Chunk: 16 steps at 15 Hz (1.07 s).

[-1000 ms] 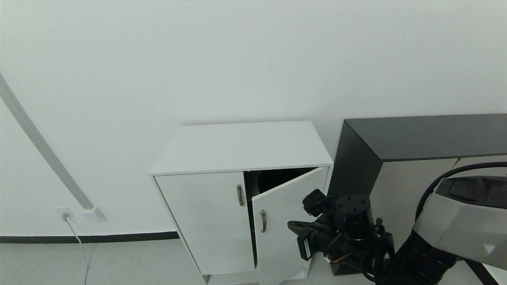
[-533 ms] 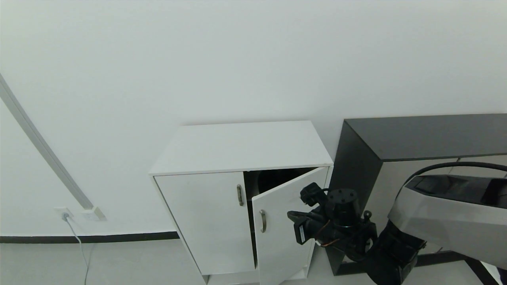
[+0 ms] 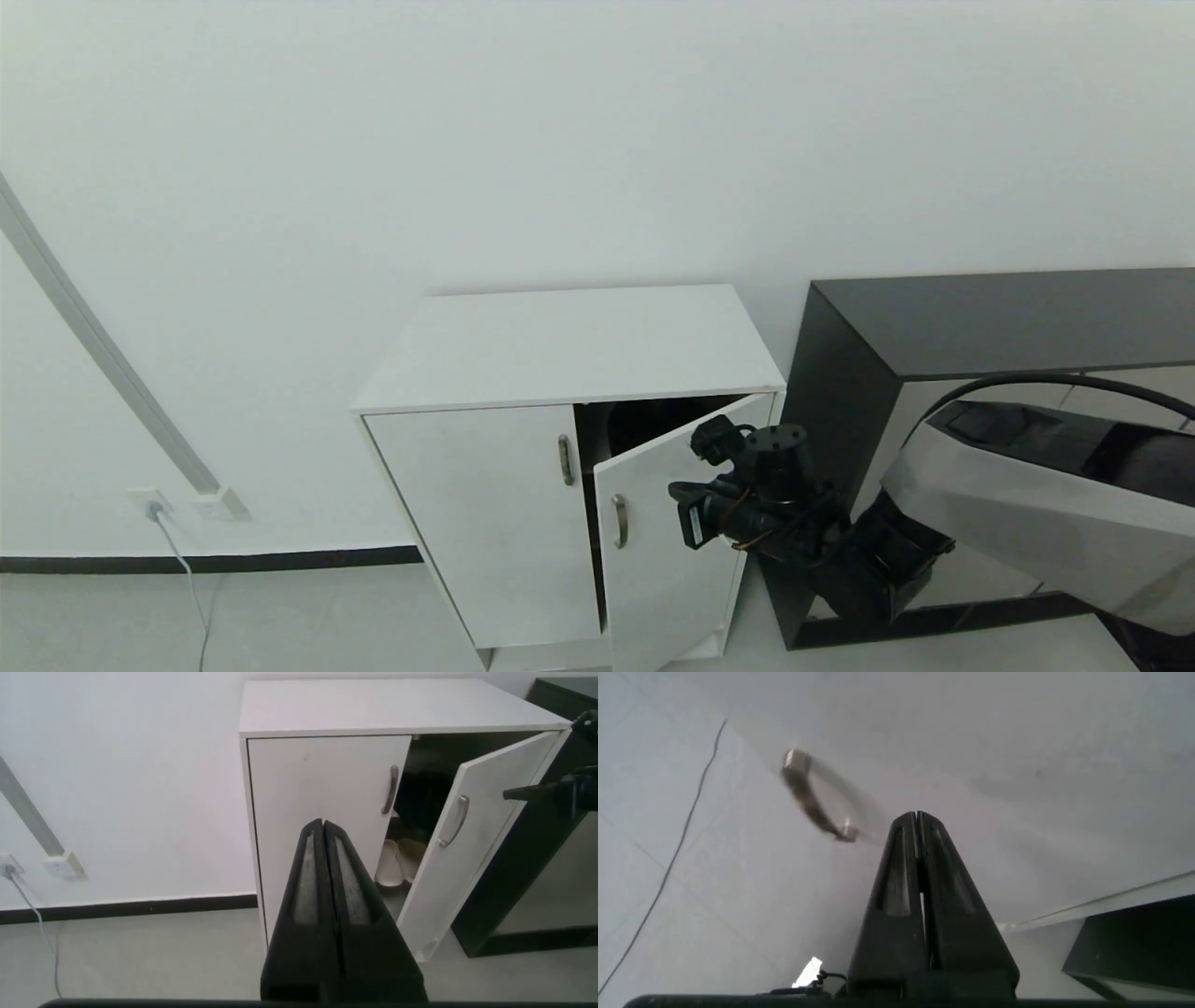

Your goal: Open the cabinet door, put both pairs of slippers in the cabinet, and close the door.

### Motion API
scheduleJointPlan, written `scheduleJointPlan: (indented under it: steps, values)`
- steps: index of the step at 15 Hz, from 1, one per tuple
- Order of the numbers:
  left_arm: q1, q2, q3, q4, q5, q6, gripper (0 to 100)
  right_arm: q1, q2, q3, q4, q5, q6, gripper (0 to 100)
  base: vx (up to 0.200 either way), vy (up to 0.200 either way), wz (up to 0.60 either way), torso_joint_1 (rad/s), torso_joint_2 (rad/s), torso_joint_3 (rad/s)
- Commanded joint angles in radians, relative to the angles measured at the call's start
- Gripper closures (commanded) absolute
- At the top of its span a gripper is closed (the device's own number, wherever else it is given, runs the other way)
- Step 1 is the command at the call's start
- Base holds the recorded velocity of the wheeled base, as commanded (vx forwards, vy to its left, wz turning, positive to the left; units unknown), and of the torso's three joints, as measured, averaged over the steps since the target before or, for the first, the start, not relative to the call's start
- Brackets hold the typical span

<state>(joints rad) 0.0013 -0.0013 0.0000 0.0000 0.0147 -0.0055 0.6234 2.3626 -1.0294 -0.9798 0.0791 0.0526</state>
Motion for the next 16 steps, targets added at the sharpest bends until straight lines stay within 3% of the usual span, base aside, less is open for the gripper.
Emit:
scheduleJointPlan:
  steps: [1, 16]
  values:
    - [0.0, 0.001, 0.0, 0.0, 0.001, -0.001, 100, -0.01, 0.046, -0.067, 0.024, 0.001, 0.0, 100, 0.0, 0.0, 0.0, 0.0, 0.0, 0.0]
    - [0.0, 0.001, 0.0, 0.0, 0.001, -0.001, 100, -0.091, 0.135, -0.313, 0.202, 0.001, -0.002, 100, 0.0, 0.0, 0.0, 0.0, 0.0, 0.0]
